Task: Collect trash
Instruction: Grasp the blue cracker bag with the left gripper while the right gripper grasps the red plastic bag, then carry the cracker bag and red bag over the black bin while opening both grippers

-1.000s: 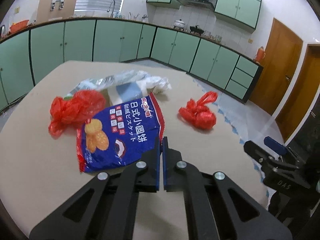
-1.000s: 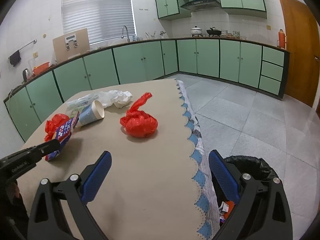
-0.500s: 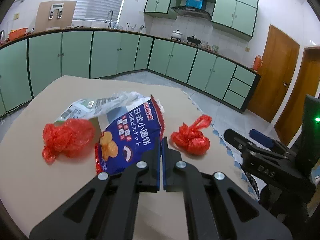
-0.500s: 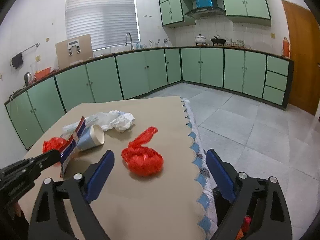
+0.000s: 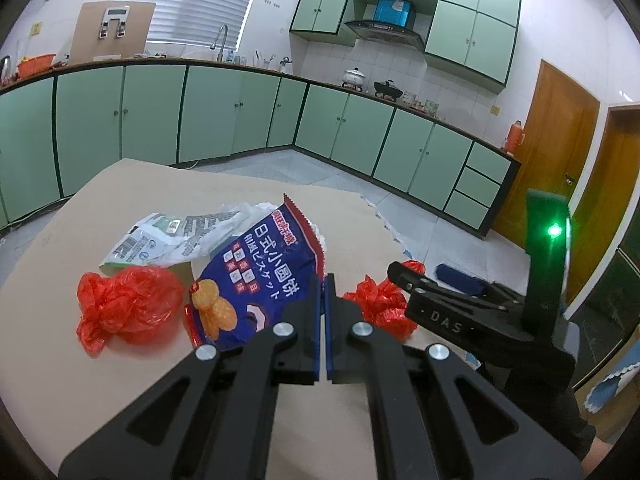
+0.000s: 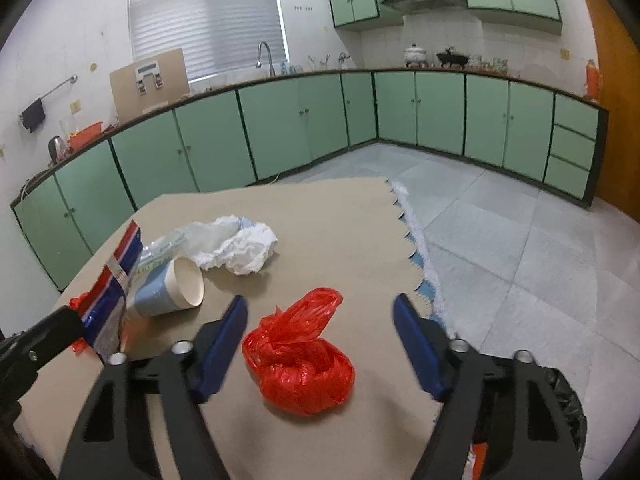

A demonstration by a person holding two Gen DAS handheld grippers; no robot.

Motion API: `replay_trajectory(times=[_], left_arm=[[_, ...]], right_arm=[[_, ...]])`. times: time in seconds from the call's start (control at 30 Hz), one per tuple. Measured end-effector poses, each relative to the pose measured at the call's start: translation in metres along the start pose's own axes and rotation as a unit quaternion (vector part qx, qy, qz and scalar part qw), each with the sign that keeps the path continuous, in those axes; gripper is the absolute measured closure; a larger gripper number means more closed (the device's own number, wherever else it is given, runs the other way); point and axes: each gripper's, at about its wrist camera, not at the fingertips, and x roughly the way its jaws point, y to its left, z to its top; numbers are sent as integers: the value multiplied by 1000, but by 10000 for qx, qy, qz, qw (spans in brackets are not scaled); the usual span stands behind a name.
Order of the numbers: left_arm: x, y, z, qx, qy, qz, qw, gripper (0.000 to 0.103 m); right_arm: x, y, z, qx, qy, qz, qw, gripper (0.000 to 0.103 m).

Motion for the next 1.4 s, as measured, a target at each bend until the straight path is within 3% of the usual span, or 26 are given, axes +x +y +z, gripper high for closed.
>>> replay_trajectory(times=[0.03,0.17,0.3,0.53,0.83,1.03,1.4], left_arm=[[0,0,0,-2,2,-2,10000,103],[0,-1,0,-14,-3,-15,10000,103],[-3,-4,0,14,-52,-53,10000,103],[-15,-16,4,76,-205,-192,9996,103],[-24,-54,12,270,-317,-650,9970,103],[-22,-91,11,463,-292,-1085,9926,103],[-3,-183,-11,931,-45,-1956,9762,103]], right_arm=[[2,0,0,8,41,46,10000,49],[2,2,-2,-80,95,253,9996,83],[-10,9,-2,-269,-30,307,9992,96],[-47,11,3,-321,-325,335,9984,98],[-110,-15,10,-147,-776,165,9967,98],[-146,-45,3,-35,-961,-195,9952,98],[-191,-125,-20,392,-1033,-1088,9879,98]])
